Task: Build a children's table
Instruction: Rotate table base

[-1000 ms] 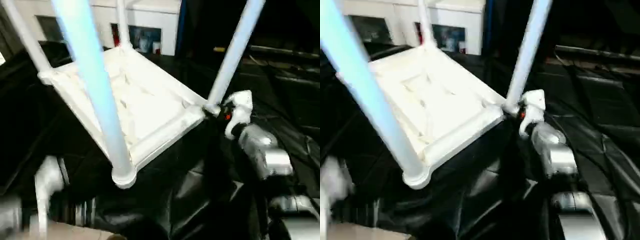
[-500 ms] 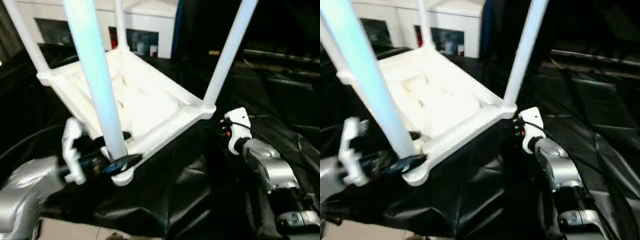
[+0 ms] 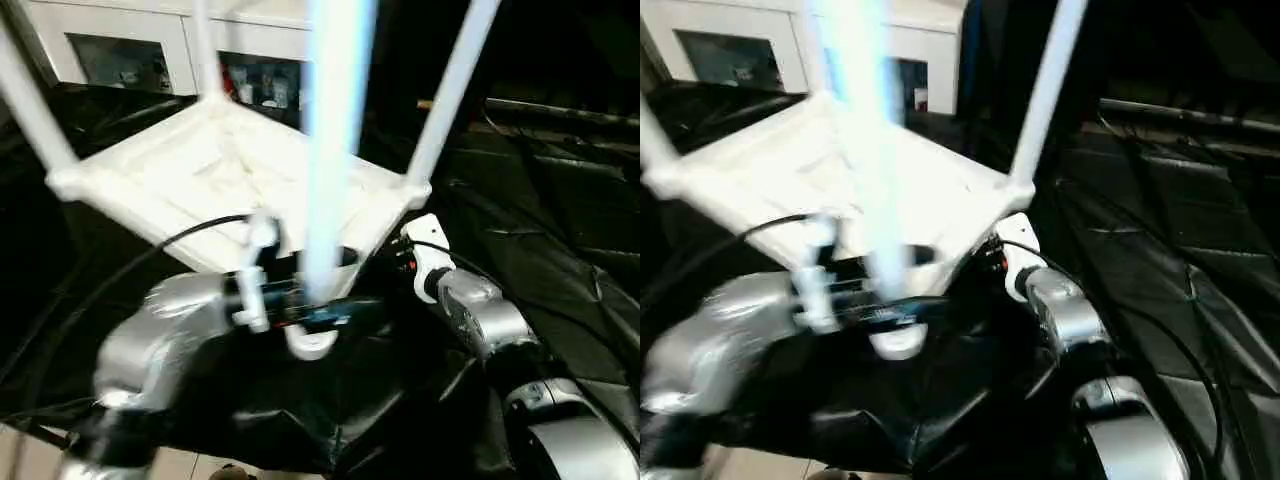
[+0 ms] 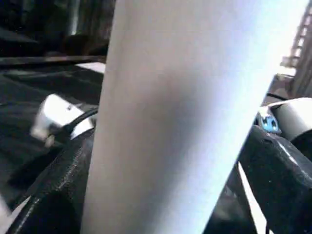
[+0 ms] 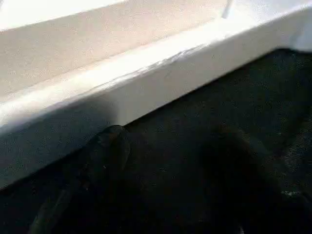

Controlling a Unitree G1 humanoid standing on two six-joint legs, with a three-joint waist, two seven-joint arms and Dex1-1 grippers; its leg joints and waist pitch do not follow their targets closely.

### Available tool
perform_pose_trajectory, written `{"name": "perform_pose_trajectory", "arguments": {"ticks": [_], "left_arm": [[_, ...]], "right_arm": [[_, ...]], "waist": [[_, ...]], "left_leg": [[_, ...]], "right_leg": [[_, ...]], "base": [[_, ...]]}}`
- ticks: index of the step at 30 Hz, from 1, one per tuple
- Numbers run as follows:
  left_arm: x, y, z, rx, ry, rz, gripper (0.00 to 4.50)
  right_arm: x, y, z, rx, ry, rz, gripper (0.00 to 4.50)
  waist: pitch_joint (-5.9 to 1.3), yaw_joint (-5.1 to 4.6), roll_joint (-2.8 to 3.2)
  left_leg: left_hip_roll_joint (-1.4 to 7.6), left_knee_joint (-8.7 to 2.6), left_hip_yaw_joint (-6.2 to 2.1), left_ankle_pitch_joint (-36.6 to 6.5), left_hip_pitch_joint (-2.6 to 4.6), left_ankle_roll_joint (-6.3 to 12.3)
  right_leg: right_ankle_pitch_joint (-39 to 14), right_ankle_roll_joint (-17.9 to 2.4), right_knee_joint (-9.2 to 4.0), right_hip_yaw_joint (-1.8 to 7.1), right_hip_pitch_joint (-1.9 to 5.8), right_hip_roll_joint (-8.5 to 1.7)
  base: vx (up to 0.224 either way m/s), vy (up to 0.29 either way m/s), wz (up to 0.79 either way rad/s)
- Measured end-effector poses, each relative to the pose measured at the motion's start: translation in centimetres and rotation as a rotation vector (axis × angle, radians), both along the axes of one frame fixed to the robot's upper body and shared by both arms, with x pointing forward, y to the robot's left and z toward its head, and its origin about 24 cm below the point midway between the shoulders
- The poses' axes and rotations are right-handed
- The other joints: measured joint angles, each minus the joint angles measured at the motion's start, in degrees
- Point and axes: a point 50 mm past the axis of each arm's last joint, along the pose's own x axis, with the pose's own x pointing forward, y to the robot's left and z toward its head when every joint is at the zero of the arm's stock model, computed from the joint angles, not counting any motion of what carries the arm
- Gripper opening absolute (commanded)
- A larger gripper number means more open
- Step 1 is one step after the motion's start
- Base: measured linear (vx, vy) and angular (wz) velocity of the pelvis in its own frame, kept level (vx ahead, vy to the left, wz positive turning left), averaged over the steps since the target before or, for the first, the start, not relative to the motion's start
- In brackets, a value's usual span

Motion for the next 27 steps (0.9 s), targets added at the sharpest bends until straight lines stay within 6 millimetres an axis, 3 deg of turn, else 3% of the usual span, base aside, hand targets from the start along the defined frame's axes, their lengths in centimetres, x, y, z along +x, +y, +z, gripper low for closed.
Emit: {"name": "perform_pose_trajectory", "arguments": {"ticks": [7, 11, 14, 16, 20, 26, 27], "left_arm": [[0.6, -4.9, -0.5, -0.036, -0.048, -0.049, 4.45], [1.4, -6.1, -0.6, 0.003, -0.104, 0.014, 4.45], [2.0, -4.6, -1.3, 0.089, -0.125, 0.040, 4.45], [2.3, -2.8, -2.0, 0.154, -0.128, 0.060, 4.45], [1.7, 0.1, -3.7, 0.253, -0.103, 0.029, 4.29], [1.5, 2.3, -5.0, 0.415, -0.126, 0.009, 3.95], [1.7, 2.2, -5.2, 0.443, -0.139, 0.007, 3.67]], "right_arm": [[0.5, -0.3, 0.0, -0.027, -0.025, -0.038, 3.16], [0.6, -0.5, 0.1, -0.027, -0.049, -0.060, 3.16], [0.8, -1.5, 0.6, -0.026, -0.069, -0.078, 3.16], [1.0, -3.4, 1.4, -0.036, -0.092, -0.108, 3.16], [0.5, -5.7, 2.5, -0.058, -0.115, -0.066, 3.16], [-2.0, -7.7, 2.8, -0.102, -0.057, 0.115, 3.16], [-3.1, -8.1, 3.1, -0.103, -0.043, 0.197, 3.16]], "waist": [[0.01, -0.47, 0.13], [0.02, -0.92, 0.24], [-0.03, -0.86, 0.49], [-0.01, -0.61, 0.54], [-0.01, 0.06, 0.54], [-0.03, 1.24, 0.59], [-0.04, 1.73, 0.61]], "left_leg": [[0.02, 0.14, -0.03, 0.0, -0.05, 0.01], [0.02, 0.18, -0.07, 0.0, -0.15, 0.01], [0.03, 0.19, -0.09, 0.0, -0.12, 0.02], [0.03, 0.25, -0.12, 0.0, -0.04, 0.02], [0.04, 0.30, -0.13, 0.0, -0.07, 0.07], [0.05, 0.43, -0.15, 0.0, -0.04, 0.06], [0.04, 0.47, -0.15, 0.0, -0.05, 0.07]], "right_leg": [[0.0, -0.1, 0.01, -0.02, 0.06, 0.00], [0.1, -0.1, 0.07, -0.04, 0.07, 0.00], [0.1, -0.1, 0.13, -0.05, 0.07, 0.00], [0.1, -0.1, 0.13, -0.08, 0.07, 0.00], [0.1, -0.1, 0.06, -0.07, 0.07, -0.01], [0.1, -0.1, 0.14, -0.06, 0.16, -0.03], [0.1, -0.1, 0.11, -0.05, 0.20, -0.04]], "base": [[0.000, 0.000, 0.00], [0.000, 0.000, 0.00], [0.000, 0.000, 0.00], [0.000, 0.000, 0.00], [0.000, 0.000, 0.00], [0.000, 0.000, 0.00], [0.000, 0.000, 0.00]]}}
